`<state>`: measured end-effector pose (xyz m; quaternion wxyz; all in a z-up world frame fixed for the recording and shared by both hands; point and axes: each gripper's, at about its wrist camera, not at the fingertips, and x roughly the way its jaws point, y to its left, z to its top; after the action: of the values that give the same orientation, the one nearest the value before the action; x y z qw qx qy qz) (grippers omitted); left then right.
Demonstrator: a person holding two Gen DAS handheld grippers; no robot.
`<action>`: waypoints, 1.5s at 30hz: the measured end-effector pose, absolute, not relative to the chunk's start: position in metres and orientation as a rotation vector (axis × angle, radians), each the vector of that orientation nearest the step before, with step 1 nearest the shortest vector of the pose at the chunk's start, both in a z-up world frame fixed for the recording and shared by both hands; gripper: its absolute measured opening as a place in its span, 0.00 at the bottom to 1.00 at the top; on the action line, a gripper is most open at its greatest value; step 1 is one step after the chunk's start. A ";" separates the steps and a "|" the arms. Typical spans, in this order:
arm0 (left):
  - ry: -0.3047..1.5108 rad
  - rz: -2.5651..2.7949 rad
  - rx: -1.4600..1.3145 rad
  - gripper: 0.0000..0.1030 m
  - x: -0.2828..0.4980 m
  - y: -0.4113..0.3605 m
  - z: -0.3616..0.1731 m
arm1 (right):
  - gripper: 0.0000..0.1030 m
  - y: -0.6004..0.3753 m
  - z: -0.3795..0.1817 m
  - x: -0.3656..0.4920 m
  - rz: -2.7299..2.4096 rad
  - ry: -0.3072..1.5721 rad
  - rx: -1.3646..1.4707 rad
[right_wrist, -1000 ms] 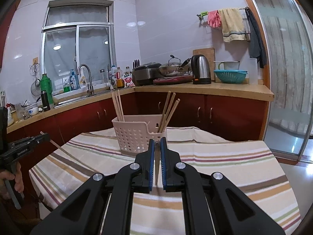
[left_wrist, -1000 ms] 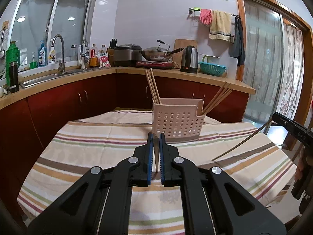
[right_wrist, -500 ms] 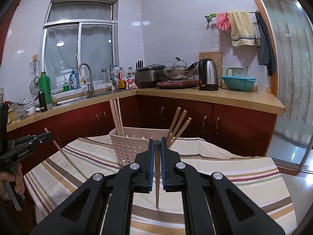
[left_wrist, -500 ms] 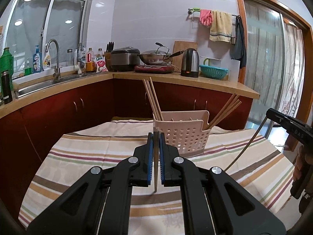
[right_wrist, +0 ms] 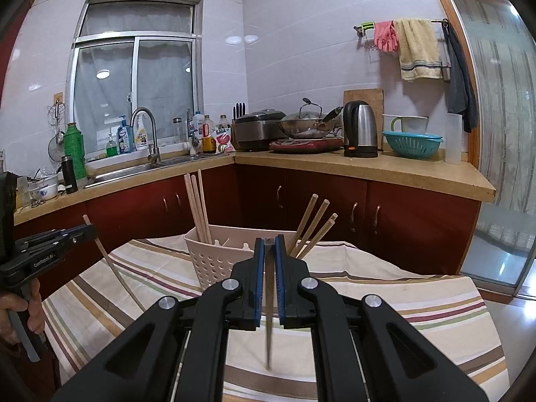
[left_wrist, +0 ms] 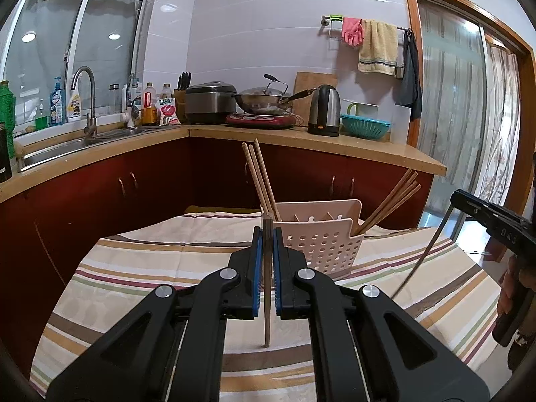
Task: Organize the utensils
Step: 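Lift both held chopsticks upright and carry them over the beige caddy, then lower both held chopsticks into the beige caddy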
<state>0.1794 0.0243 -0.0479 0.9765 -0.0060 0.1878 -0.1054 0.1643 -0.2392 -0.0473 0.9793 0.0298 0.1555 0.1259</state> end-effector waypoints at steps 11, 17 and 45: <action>0.317 -0.298 -0.020 0.06 0.184 0.018 0.002 | 0.07 -0.239 -0.007 0.169 0.283 0.256 0.081; 0.234 -0.328 -0.005 0.06 0.197 0.012 0.050 | 0.07 -0.237 0.028 0.179 0.293 0.178 0.072; 0.278 -0.257 -0.103 0.06 0.326 0.002 0.008 | 0.07 -0.226 -0.009 0.298 0.219 0.267 0.131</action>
<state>0.3263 0.0016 0.0082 0.9809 -0.0514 0.1380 -0.1275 0.2979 -0.2259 -0.0094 0.9830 0.0650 0.1327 0.1087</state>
